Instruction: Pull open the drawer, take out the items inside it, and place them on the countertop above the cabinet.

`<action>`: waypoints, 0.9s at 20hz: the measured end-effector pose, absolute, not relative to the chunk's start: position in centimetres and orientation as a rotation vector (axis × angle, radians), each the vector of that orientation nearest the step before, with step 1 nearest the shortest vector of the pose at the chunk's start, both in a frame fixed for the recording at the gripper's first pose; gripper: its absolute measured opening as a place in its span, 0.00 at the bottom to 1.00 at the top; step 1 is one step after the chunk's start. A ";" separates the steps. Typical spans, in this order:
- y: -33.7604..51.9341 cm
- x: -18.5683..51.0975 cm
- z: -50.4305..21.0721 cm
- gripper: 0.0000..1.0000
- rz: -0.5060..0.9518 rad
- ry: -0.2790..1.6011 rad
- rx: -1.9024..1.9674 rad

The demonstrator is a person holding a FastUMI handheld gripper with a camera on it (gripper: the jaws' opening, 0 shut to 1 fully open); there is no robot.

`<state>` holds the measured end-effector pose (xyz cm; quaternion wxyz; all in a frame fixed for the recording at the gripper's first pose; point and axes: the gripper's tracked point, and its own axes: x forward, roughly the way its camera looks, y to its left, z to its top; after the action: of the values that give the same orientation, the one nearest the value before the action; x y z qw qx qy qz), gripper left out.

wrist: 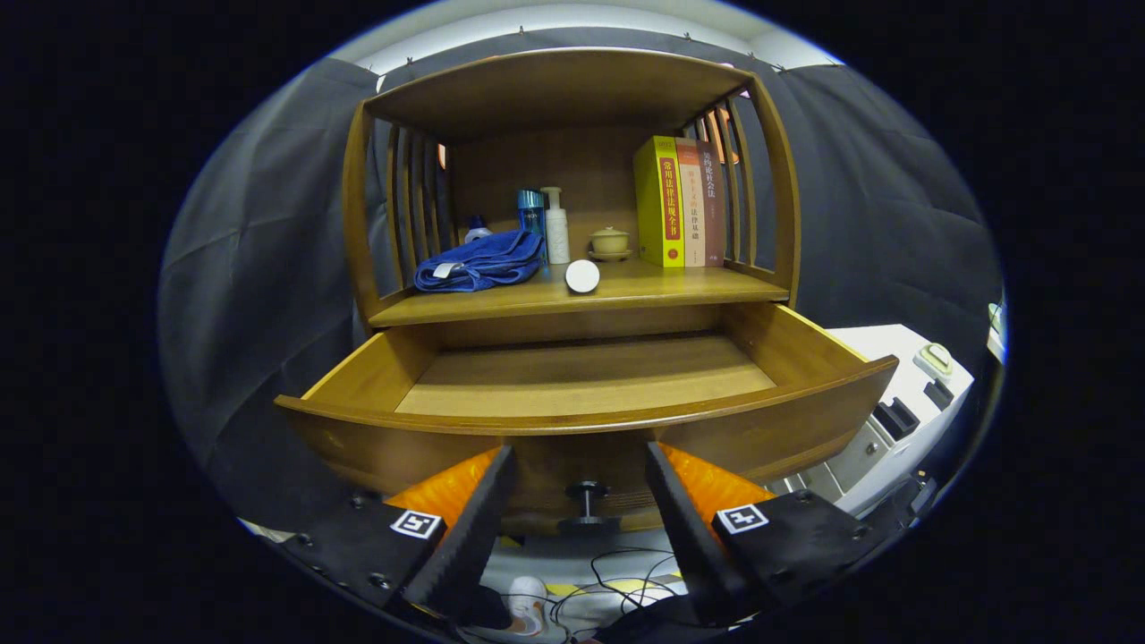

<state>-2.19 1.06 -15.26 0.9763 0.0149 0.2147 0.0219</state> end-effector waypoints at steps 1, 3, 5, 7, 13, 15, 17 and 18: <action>1.1 -1.8 -15.3 0.96 0.043 0.435 0.024; 1.1 -1.1 -15.3 0.96 0.041 0.438 0.015; 1.2 -0.2 -15.0 0.96 0.043 0.430 0.009; 1.2 1.0 -14.5 0.96 0.037 0.409 0.009; 1.4 4.0 -14.9 0.96 0.034 0.410 0.013; 1.5 5.3 -15.0 0.96 0.034 0.404 0.023; 1.5 6.6 -15.0 0.96 0.035 0.395 0.019; 1.5 7.2 -15.1 0.96 0.034 0.391 0.019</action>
<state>7.20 1.48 -15.10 0.9807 0.0097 0.1945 0.0169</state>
